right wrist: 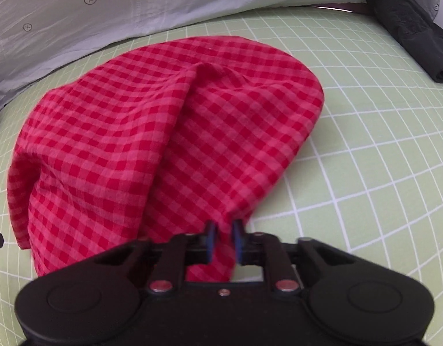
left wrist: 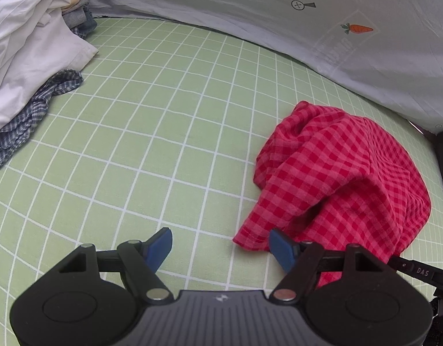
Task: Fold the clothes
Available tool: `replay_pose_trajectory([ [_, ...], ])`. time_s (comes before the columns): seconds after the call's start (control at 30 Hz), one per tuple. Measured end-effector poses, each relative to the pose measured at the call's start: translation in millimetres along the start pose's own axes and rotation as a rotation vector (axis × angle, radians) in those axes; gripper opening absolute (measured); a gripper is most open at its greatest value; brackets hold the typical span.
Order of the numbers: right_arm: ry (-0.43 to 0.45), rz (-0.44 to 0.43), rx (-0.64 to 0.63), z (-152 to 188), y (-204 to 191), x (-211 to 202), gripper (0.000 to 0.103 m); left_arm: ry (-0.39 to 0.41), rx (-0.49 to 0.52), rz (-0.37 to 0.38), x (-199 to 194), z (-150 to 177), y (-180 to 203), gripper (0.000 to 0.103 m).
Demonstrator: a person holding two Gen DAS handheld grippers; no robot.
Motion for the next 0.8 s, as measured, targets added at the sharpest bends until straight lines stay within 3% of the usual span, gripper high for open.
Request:
replay_pose_trajectory([
  [0.07, 0.118, -0.01, 0.044, -19, 9, -22, 0.0, 0.001, 0.012, 0.005, 3, -2, 5, 0.07],
  [0.17, 0.253, 0.08, 0.079, -43, 31, -46, 0.0, -0.011, 0.043, 0.012, 9, 1, 14, 0.07],
  [0.27, 0.215, 0.146, 0.103, -45, 50, -38, 0.002, -0.037, 0.076, 0.035, 18, 5, 25, 0.07],
  [0.3, 0.185, 0.154, 0.117, -41, 54, -33, 0.011, -0.044, 0.093, 0.041, 21, 6, 29, 0.07],
  [0.33, 0.156, 0.162, 0.131, -36, 59, -29, 0.031, -0.049, 0.111, 0.037, 23, 7, 32, 0.071],
  [0.4, 0.117, 0.152, 0.135, -27, 60, -23, 0.058, -0.053, 0.138, 0.025, 28, 7, 37, 0.071],
  [0.57, 0.058, 0.118, 0.137, -8, 58, -11, 0.063, -0.045, 0.14, 0.019, 37, 1, 33, 0.07],
  [0.63, 0.049, 0.107, 0.141, -4, 58, -7, 0.062, -0.036, 0.135, 0.048, 40, -2, 34, 0.064],
  [0.67, 0.046, 0.095, 0.144, -4, 58, -5, 0.061, -0.034, 0.142, 0.062, 41, -3, 36, 0.048],
  [0.7, 0.044, 0.081, 0.149, -4, 57, -3, 0.052, -0.032, 0.148, 0.074, 42, -5, 38, 0.038],
  [0.73, 0.042, 0.067, 0.153, -4, 57, -1, 0.036, -0.031, 0.155, 0.074, 43, -6, 40, 0.013],
  [0.77, 0.041, 0.055, 0.155, -6, 57, 0, 0.026, -0.028, 0.161, 0.073, 43, -8, 42, 0.001],
  [0.8, 0.046, 0.044, 0.15, -9, 55, 0, 0.008, -0.013, 0.164, 0.066, 41, -12, 43, 0.001],
])
Point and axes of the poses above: each gripper's, at about its wrist camera, not at the fingertips, and x roughly the way its jaws point, y to its right, z to its underside, the point moved 6 cm from there along x, roughly the way its jaws point, and after that the axes turned 9 degrees about y, right-handed, at the moved point
